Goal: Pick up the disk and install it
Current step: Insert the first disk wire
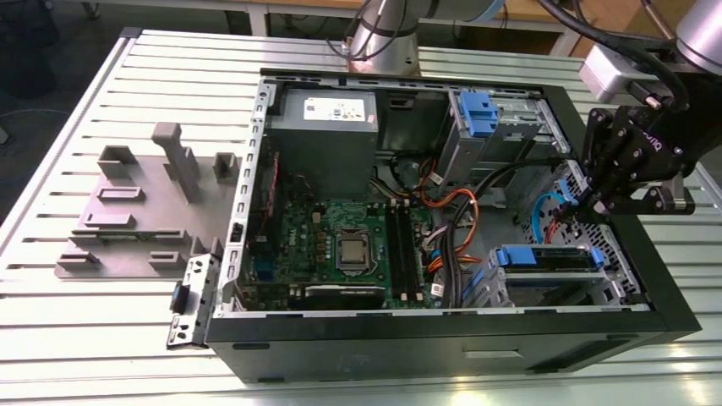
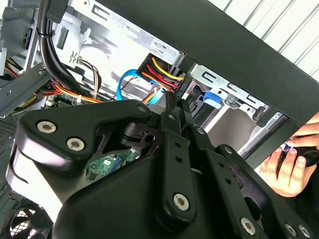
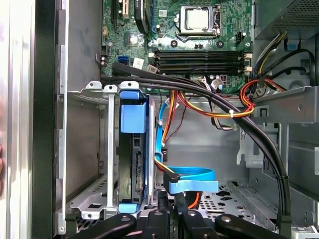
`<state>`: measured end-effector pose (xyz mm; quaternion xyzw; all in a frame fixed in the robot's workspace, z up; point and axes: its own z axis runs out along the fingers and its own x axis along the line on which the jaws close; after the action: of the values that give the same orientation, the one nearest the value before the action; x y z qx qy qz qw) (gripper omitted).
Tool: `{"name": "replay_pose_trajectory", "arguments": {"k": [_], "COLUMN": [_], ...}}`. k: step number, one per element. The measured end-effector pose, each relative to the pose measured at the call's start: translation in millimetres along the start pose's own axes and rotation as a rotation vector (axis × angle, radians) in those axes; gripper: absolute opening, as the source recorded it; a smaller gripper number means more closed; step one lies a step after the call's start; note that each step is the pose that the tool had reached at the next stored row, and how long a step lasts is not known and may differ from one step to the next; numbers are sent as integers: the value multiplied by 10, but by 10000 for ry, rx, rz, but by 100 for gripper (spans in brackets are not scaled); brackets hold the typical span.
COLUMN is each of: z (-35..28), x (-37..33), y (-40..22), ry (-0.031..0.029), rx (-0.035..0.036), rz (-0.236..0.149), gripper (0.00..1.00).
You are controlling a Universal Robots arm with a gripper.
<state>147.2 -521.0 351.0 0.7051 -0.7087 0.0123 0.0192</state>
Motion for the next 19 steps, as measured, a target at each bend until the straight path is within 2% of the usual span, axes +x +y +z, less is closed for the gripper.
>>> {"name": "replay_pose_trajectory", "arguments": {"k": [11,19], "z": [2,13], "x": [9,46], "y": [69,75], "ry": [0,-2], "rx": [66,110], "rz": [4,5], "gripper": [16,16]}}
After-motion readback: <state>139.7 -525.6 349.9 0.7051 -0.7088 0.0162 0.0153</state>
